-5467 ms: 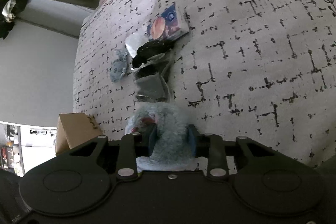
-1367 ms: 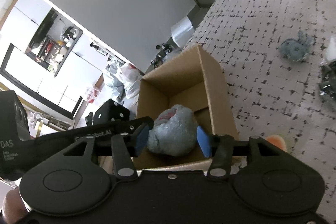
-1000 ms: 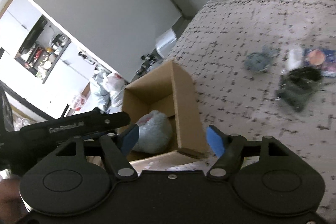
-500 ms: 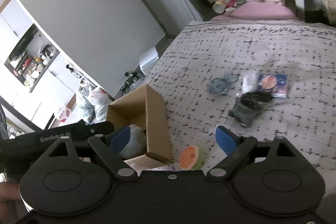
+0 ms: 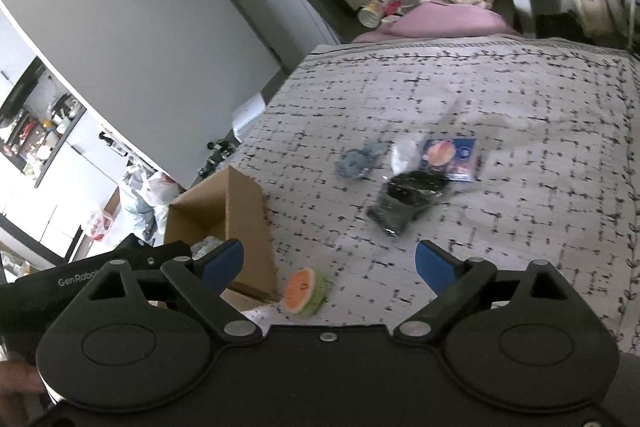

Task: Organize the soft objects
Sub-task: 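Move the left gripper to the hamburger plush and close on it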

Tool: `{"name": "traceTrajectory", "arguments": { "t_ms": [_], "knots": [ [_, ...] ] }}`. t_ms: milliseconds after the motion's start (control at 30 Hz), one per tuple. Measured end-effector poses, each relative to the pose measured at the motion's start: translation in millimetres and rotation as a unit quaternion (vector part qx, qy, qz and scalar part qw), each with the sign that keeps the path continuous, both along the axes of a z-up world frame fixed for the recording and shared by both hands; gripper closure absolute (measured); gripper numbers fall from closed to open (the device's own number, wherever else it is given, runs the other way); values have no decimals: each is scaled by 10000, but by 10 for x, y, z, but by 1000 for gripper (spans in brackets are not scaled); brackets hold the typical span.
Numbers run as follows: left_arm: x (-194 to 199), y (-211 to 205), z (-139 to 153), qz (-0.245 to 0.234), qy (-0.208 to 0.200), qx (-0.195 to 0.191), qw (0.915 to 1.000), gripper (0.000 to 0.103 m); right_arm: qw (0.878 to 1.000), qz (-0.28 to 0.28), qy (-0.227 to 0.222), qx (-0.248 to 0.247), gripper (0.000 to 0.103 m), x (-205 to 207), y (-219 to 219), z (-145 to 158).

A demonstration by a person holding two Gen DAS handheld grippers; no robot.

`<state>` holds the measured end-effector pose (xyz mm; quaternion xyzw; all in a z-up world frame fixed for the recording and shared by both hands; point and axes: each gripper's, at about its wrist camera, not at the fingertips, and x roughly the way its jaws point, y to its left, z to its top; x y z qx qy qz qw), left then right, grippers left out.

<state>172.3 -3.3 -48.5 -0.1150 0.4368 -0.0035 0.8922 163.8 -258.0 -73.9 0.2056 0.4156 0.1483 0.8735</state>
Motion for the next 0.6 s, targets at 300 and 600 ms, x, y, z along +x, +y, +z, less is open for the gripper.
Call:
{"name": "traceTrajectory", "arguments": {
  "t_ms": [300, 600],
  "knots": [
    [-2, -125, -146, 204, 103, -104, 9997, 25, 9999, -152, 71, 18, 10, 34, -241, -68],
    [32, -249, -456, 400, 256, -66, 9988, 25, 9988, -277, 148, 364, 10, 119, -325, -238]
  ]
}}
